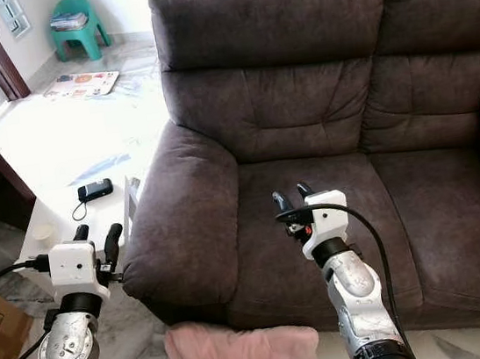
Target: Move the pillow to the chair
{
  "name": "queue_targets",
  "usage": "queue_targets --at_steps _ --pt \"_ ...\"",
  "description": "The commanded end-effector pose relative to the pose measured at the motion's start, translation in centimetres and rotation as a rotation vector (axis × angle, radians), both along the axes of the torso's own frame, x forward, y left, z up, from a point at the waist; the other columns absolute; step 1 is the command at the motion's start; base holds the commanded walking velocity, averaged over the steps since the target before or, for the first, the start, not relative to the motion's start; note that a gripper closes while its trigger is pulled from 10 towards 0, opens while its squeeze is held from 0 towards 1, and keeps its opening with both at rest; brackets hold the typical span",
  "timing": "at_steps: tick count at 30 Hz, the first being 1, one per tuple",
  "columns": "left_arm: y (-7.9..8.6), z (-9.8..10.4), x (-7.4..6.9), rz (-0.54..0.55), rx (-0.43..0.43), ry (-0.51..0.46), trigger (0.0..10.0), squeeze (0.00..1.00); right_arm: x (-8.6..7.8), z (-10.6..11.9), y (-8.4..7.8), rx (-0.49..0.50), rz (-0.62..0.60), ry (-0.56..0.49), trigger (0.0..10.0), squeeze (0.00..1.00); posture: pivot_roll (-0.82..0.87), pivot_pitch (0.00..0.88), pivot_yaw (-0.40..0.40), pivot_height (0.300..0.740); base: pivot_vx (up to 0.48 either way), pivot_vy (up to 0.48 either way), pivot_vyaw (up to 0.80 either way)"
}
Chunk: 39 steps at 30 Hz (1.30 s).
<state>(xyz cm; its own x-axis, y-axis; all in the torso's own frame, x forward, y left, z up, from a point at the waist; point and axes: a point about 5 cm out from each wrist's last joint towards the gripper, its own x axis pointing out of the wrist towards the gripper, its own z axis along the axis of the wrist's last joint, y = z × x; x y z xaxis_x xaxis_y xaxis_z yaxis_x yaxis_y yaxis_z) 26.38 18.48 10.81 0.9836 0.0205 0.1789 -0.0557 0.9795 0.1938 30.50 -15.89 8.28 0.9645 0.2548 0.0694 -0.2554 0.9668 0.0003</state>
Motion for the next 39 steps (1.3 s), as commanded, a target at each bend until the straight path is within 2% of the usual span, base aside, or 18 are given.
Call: queue_targets --at_steps 1,14,39 --pt "0.18 0.36 0.19 0.011 -0.010 -0.008 10.0 0.00 0.29 0.01 0.20 -0.002 0.009 0.013 10.0 0.00 0.06 0.037 -0.019 0.710 0.000 0.000 0.00" --pt "0.04 0.41 0.27 0.008 -0.013 -0.012 10.0 0.00 0.38 0.11 0.44 0.008 0.022 0.009 10.0 0.00 0.06 0.026 -0.020 0.625 0.000 0.000 0.00" --pt "0.11 0.63 0.45 0.021 -0.012 -0.019 10.0 0.00 0.28 -0.06 0.63 0.005 0.045 0.018 10.0 0.00 0.06 0.037 -0.022 0.625 0.000 0.000 0.00"
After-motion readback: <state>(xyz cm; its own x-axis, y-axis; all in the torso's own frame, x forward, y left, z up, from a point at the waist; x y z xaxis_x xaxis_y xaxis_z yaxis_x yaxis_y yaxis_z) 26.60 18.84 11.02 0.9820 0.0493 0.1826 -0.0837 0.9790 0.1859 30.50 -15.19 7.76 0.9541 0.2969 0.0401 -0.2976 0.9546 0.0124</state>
